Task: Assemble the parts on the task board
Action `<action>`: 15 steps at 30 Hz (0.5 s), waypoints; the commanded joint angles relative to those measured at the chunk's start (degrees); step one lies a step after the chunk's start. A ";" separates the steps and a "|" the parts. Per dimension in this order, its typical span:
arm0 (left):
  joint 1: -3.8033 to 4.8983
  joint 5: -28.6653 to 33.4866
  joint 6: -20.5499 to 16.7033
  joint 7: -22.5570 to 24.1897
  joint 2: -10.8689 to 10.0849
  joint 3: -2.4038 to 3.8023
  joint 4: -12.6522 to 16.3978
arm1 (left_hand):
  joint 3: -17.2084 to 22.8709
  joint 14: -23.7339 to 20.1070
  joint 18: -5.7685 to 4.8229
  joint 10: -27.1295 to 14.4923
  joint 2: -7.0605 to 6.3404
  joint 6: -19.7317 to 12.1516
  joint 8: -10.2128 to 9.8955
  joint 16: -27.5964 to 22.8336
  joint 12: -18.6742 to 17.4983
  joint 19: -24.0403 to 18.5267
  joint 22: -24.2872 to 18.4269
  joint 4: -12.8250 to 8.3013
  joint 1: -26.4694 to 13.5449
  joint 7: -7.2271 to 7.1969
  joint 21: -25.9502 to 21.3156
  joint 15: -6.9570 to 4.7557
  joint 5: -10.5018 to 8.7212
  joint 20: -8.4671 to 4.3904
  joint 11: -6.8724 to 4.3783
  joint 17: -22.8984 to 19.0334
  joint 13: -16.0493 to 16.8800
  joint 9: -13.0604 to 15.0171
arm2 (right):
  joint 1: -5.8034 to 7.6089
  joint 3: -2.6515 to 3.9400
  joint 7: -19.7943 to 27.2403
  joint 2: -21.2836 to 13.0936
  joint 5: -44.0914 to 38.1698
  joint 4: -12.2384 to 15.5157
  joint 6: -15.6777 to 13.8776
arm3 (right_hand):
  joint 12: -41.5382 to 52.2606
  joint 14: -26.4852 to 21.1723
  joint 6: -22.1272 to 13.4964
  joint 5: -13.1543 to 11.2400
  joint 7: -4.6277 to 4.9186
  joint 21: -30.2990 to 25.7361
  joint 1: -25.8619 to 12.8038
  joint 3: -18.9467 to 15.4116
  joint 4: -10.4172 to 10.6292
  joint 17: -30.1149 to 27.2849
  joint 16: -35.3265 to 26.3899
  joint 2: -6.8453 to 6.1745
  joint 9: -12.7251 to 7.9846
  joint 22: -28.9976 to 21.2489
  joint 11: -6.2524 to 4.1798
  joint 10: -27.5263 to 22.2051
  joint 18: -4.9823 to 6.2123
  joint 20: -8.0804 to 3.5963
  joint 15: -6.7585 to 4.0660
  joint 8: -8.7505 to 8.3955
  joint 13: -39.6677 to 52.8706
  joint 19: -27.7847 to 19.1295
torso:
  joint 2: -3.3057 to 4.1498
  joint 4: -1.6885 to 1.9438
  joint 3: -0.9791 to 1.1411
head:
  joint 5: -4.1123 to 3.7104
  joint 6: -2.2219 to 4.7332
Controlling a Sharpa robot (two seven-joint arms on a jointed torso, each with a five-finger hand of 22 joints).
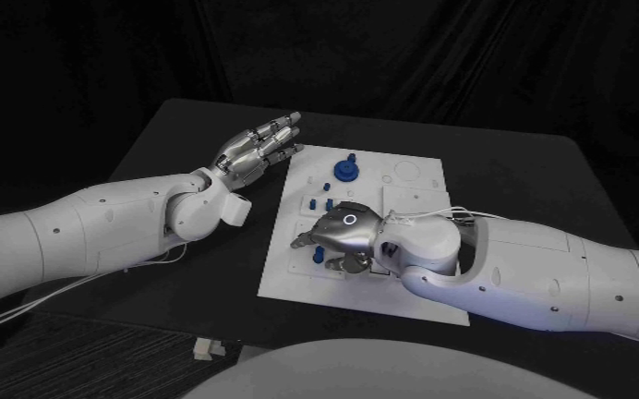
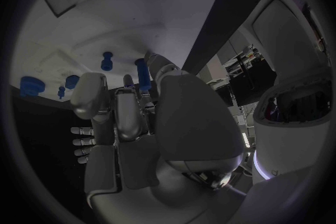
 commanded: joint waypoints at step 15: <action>-0.10 0.06 0.76 0.54 0.14 0.06 -0.10 | 0.34 0.02 0.94 -0.20 0.62 0.09 0.29 0.03 -0.04 -0.04 0.04 -0.08 0.10 0.34 0.09 0.46 0.27 0.24 0.35 -0.06 0.02 0.04 | 7.01 0.02 2.77 -9.28 7.42 5.93 -17.91 | 4.10 0.51 -1.10 -6.73 -0.84 -1.76 -4.54 -9.77 10.97 0.65 0.51 -3.20 -1.19 7.28 -0.32 -4.84 0.46 -0.28 -0.23 0.08 0.13 -0.14 | 0.00 0.02 0.00 | 0.19 -0.01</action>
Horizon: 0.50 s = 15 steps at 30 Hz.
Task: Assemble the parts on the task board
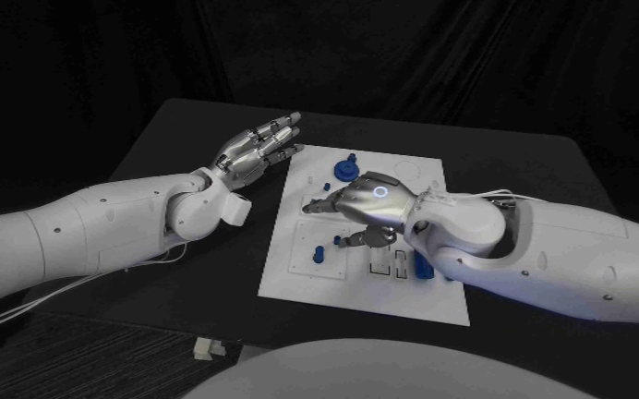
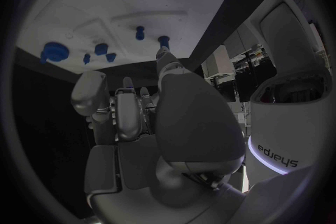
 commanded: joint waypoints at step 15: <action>-0.09 0.06 0.57 0.61 -0.01 0.05 0.18 | 0.33 0.02 0.94 -0.20 0.61 0.21 0.32 0.04 0.01 -0.03 0.06 -0.09 0.11 0.35 0.10 0.46 0.27 0.24 0.34 -0.03 0.03 0.06 | 7.53 0.01 -3.75 -13.47 29.62 3.31 -6.30 | 82.53 5.34 26.46 -1.51 4.69 10.72 -12.03 0.49 -0.49 21.50 11.41 5.59 7.58 9.94 -6.00 44.90 -1.44 -2.33 -2.72 10.22 86.27 2.58 | -0.07 -0.04 -0.05 | 0.21 -0.01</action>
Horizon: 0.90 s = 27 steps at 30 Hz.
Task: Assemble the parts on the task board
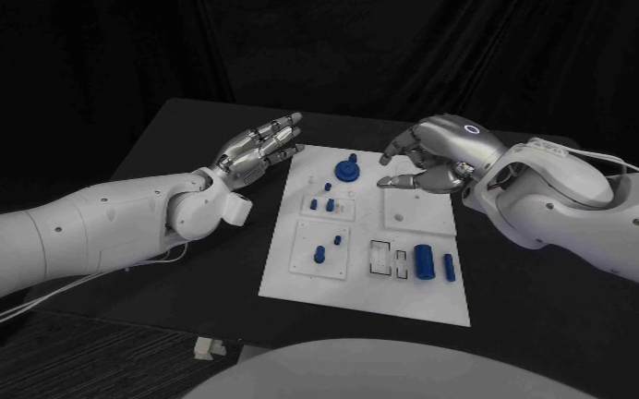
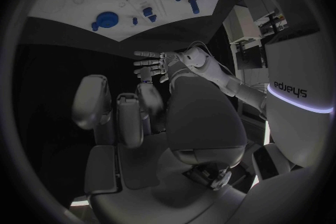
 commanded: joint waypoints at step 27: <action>-0.12 0.06 0.97 0.44 0.60 0.06 -0.28 | 0.31 0.03 0.94 -0.19 0.64 0.33 0.37 0.09 0.05 -0.02 0.05 -0.11 0.11 0.37 0.10 0.52 0.31 0.25 0.36 -0.02 0.03 0.08 | -6.13 -0.02 -30.32 -2.70 8.29 -2.11 31.24 | 11.00 6.03 14.34 0.68 -7.03 19.57 -25.69 3.17 0.74 15.85 3.29 1.43 22.94 14.10 -6.02 8.56 -4.12 -4.55 -5.39 12.33 20.05 6.20 | 0.06 0.01 -0.01 | -0.60 -0.01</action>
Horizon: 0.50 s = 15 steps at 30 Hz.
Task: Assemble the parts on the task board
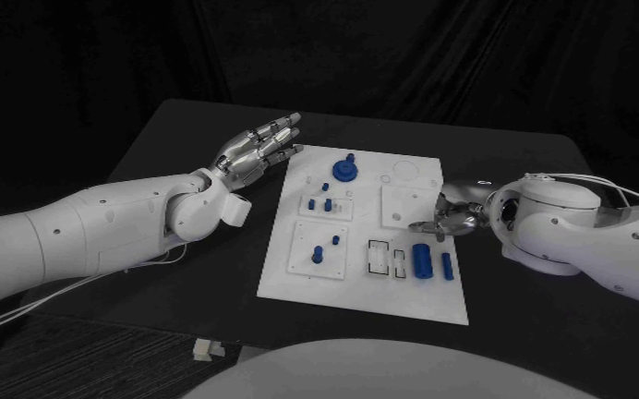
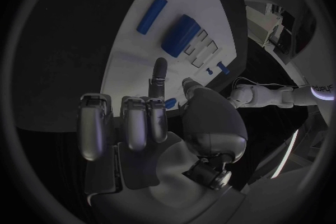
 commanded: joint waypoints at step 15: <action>-0.16 0.07 1.02 0.24 0.42 0.06 -0.39 | 0.31 0.03 0.94 -0.20 0.64 0.12 0.37 0.09 0.05 -0.02 0.04 -0.11 0.11 0.16 0.10 0.52 0.31 0.25 0.36 -0.05 0.03 0.08 | -1.34 0.03 -5.07 0.56 0.73 -0.13 2.45 | 0.13 6.03 -4.41 -1.94 0.03 1.08 -2.70 -0.76 -0.11 15.06 0.14 0.85 8.75 14.32 -0.21 6.05 -1.22 -0.63 -0.29 1.86 15.06 4.85 | -0.01 0.00 0.00 | -0.05 -0.01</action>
